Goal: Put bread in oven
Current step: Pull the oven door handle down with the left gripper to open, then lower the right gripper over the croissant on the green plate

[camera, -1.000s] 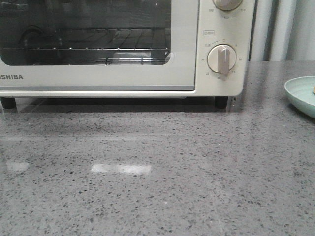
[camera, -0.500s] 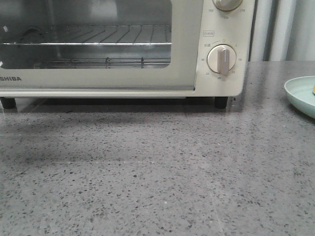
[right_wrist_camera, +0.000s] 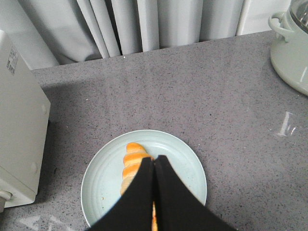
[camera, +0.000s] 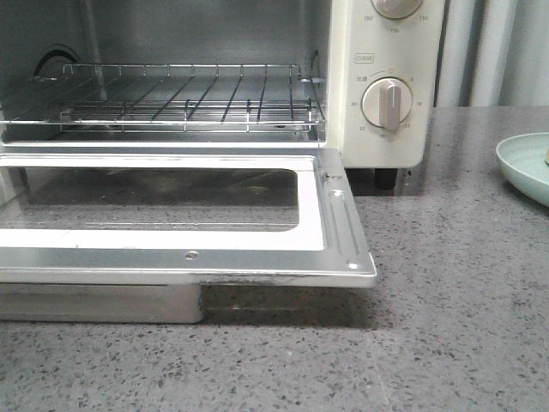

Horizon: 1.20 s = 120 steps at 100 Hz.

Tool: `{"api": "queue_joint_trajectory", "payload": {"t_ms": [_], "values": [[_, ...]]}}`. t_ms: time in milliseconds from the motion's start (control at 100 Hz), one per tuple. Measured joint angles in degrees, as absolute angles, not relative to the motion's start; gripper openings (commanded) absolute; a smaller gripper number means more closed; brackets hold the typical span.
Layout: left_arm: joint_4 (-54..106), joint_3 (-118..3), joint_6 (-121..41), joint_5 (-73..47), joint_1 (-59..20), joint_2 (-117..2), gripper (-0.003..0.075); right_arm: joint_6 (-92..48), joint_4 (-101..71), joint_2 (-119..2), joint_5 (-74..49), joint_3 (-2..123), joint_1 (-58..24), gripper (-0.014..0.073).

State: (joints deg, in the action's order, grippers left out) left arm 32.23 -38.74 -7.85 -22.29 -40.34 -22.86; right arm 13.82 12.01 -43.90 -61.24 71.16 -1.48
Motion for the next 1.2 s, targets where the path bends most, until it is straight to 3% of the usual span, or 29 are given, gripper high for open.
{"api": "queue_joint_trajectory", "payload": {"t_ms": [220,460,560,680,780,1200], "values": [[12.6,-43.2,-8.0,-20.2,-38.6,-18.6,-0.0022,13.8,12.0,-43.9,-62.2,71.2,-1.5,-0.0069],[-7.3,-44.3,-3.1,-20.2,-28.8,-20.2,-0.0022,9.2,11.8,-46.7,-65.0,71.2,-1.5,-0.0053],[-9.8,-44.3,-2.6,-20.2,-23.8,-20.7,-0.0021,7.8,10.6,-47.9,-66.5,71.2,-1.5,0.0048],[-11.1,-44.3,-2.4,-20.0,-18.3,-20.7,-0.0021,7.3,10.1,-49.3,-67.7,71.2,-1.5,0.0290],[-11.2,-44.3,-2.4,-20.0,-15.0,-20.7,-0.0021,7.2,10.1,-50.5,-68.2,71.2,-1.5,0.0416],[-10.0,-44.3,-2.4,-19.6,-13.0,-20.7,-0.0021,7.2,10.1,-67.1,-68.6,71.2,-1.5,0.0421]]}}
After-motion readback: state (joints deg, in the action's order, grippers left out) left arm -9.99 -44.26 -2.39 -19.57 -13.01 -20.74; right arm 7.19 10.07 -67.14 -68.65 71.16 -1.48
